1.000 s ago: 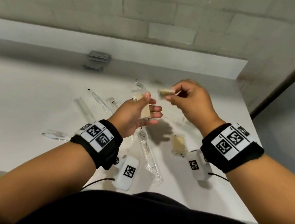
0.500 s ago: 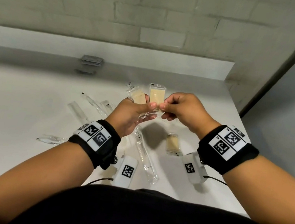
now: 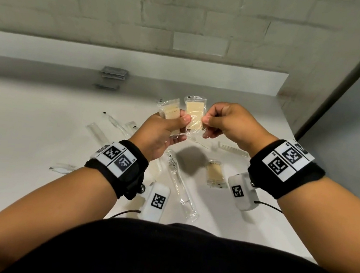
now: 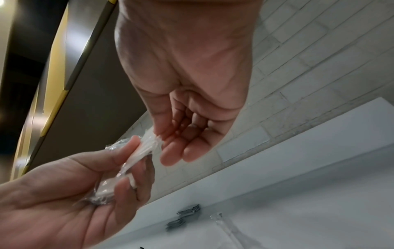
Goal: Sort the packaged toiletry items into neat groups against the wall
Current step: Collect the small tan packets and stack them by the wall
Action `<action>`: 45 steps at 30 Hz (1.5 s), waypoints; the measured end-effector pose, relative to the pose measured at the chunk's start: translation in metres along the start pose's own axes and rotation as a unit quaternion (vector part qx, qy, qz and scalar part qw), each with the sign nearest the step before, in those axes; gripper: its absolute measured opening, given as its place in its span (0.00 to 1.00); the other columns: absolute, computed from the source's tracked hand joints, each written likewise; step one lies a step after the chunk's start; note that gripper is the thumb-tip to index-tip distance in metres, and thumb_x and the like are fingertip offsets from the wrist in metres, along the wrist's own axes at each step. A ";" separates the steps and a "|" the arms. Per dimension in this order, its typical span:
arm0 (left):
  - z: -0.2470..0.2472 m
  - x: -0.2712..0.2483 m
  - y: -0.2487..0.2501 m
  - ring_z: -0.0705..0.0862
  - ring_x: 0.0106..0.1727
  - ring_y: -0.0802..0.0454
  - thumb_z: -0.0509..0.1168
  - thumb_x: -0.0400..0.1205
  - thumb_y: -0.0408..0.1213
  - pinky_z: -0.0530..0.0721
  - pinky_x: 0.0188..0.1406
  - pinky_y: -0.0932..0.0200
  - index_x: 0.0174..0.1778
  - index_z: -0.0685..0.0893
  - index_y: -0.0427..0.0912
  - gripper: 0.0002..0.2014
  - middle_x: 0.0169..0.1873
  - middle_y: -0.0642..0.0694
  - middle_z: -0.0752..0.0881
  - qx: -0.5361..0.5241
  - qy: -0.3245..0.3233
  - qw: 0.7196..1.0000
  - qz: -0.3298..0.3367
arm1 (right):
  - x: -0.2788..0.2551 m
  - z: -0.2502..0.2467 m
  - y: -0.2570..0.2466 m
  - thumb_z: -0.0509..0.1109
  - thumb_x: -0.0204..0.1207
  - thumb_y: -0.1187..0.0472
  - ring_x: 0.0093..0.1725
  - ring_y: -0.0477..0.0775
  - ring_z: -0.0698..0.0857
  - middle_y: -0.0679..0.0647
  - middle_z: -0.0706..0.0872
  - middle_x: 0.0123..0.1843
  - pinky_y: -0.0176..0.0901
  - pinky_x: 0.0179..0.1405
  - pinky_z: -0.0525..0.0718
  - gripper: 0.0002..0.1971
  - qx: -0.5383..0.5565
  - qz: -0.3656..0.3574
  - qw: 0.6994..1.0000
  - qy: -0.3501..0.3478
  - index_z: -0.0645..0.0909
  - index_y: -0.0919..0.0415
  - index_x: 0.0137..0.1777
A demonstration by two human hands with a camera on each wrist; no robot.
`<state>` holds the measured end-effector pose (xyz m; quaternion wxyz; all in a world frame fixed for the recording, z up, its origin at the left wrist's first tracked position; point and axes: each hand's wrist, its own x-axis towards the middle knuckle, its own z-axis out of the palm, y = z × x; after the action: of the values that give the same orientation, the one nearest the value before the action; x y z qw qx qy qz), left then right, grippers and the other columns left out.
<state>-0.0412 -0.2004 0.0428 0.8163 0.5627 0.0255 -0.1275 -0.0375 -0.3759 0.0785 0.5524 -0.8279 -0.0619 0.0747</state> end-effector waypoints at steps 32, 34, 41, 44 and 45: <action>-0.003 0.010 0.002 0.89 0.32 0.51 0.66 0.81 0.30 0.87 0.31 0.59 0.51 0.82 0.41 0.05 0.35 0.44 0.87 0.127 0.012 0.989 0.079 | 0.005 -0.003 0.019 0.73 0.71 0.77 0.24 0.49 0.83 0.58 0.83 0.34 0.38 0.25 0.83 0.14 0.174 -0.017 0.980 0.092 0.78 0.63 0.53; -0.003 0.011 0.002 0.89 0.32 0.52 0.66 0.81 0.30 0.87 0.32 0.59 0.49 0.83 0.40 0.04 0.34 0.43 0.87 0.136 0.016 0.988 0.072 | 0.006 -0.004 0.020 0.73 0.72 0.76 0.24 0.49 0.83 0.58 0.83 0.33 0.39 0.25 0.83 0.12 0.194 -0.022 0.974 0.117 0.79 0.64 0.51; -0.005 0.010 -0.001 0.89 0.34 0.53 0.70 0.79 0.30 0.89 0.39 0.58 0.44 0.85 0.39 0.01 0.34 0.45 0.88 0.134 0.014 0.988 0.075 | 0.007 0.000 0.022 0.70 0.75 0.74 0.25 0.48 0.82 0.58 0.82 0.33 0.38 0.26 0.83 0.07 0.217 -0.038 0.968 0.120 0.82 0.64 0.48; -0.005 0.010 -0.004 0.88 0.36 0.52 0.70 0.79 0.31 0.89 0.41 0.56 0.45 0.85 0.39 0.01 0.36 0.44 0.88 0.130 0.008 0.989 0.072 | 0.007 0.000 0.023 0.70 0.77 0.71 0.27 0.49 0.83 0.56 0.84 0.34 0.39 0.27 0.84 0.04 0.211 -0.025 0.971 0.109 0.81 0.62 0.46; -0.005 0.010 -0.005 0.88 0.37 0.52 0.69 0.80 0.31 0.89 0.42 0.55 0.45 0.85 0.39 0.01 0.37 0.43 0.88 0.129 0.004 0.989 0.069 | 0.008 -0.001 0.023 0.70 0.77 0.71 0.27 0.50 0.84 0.56 0.85 0.35 0.39 0.27 0.84 0.05 0.203 -0.018 0.974 0.103 0.80 0.62 0.45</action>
<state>-0.0327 -0.1993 0.0346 0.7440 0.6639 -0.0263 -0.0707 -0.0294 -0.3845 0.0568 0.7136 -0.7005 -0.0029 -0.0099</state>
